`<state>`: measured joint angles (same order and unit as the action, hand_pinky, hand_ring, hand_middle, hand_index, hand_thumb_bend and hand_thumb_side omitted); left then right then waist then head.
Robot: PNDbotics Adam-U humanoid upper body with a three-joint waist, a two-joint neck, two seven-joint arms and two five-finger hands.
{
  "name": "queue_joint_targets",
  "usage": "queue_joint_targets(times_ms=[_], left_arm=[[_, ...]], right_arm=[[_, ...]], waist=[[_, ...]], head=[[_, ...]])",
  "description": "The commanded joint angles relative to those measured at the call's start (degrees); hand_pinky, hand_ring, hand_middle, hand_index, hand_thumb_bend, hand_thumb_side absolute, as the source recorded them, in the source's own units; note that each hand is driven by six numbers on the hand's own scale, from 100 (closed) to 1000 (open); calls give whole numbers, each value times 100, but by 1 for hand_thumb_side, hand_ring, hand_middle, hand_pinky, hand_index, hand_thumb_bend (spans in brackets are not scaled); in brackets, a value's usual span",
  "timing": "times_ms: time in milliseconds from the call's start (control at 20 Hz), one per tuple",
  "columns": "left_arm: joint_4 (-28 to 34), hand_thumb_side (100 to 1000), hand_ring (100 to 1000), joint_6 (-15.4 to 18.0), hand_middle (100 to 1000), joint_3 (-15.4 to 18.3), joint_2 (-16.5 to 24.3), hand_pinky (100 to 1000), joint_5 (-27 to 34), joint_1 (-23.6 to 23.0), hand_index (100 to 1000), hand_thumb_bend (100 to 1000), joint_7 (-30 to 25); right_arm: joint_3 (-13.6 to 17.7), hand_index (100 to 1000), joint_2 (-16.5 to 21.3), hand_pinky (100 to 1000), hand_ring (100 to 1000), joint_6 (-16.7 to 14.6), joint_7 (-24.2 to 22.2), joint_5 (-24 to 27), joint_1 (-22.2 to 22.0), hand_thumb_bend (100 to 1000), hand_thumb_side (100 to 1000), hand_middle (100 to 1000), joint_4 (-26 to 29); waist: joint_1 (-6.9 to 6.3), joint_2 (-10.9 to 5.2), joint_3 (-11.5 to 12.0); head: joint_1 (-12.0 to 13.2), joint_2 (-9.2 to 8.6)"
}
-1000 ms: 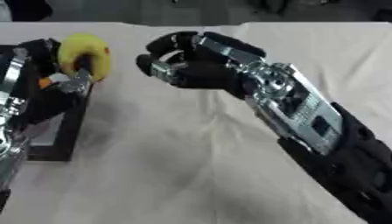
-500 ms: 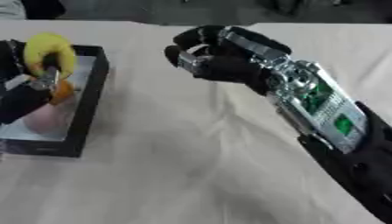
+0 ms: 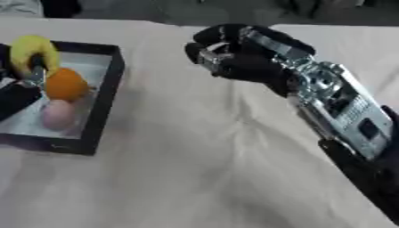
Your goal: Pick up the objects with one hand, pass them to the other hand, and then place them into the box on the other side of the table.
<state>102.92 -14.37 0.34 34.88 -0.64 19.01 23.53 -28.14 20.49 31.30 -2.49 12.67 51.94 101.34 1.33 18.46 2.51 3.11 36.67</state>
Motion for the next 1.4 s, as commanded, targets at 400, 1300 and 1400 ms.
queue_joint_targets(times_ms=[400,1300,1400], left_arm=[[-378,162,530,-735,438,267,195,563,-60,52,508,248,438],[-424,606,771,-1011,733,346,139,727,-393,124,823,455,676],[-289,705,781,-629,751,367,86,727,-123,123,819,349,799]], right_arm=[[140,807,165,717,785,-37,100,52,-7,280,501,791,52],[232,817,157,714,777,-94,295,177,-109,285,491,777,45],[286,828,155,710,773,-110,413,152,-118,260,507,757,50]], waist=[[-19,-116,28],[-4,-119,34],[-4,-117,34]], head=[[202,-25],[57,-50],[1,-56]])
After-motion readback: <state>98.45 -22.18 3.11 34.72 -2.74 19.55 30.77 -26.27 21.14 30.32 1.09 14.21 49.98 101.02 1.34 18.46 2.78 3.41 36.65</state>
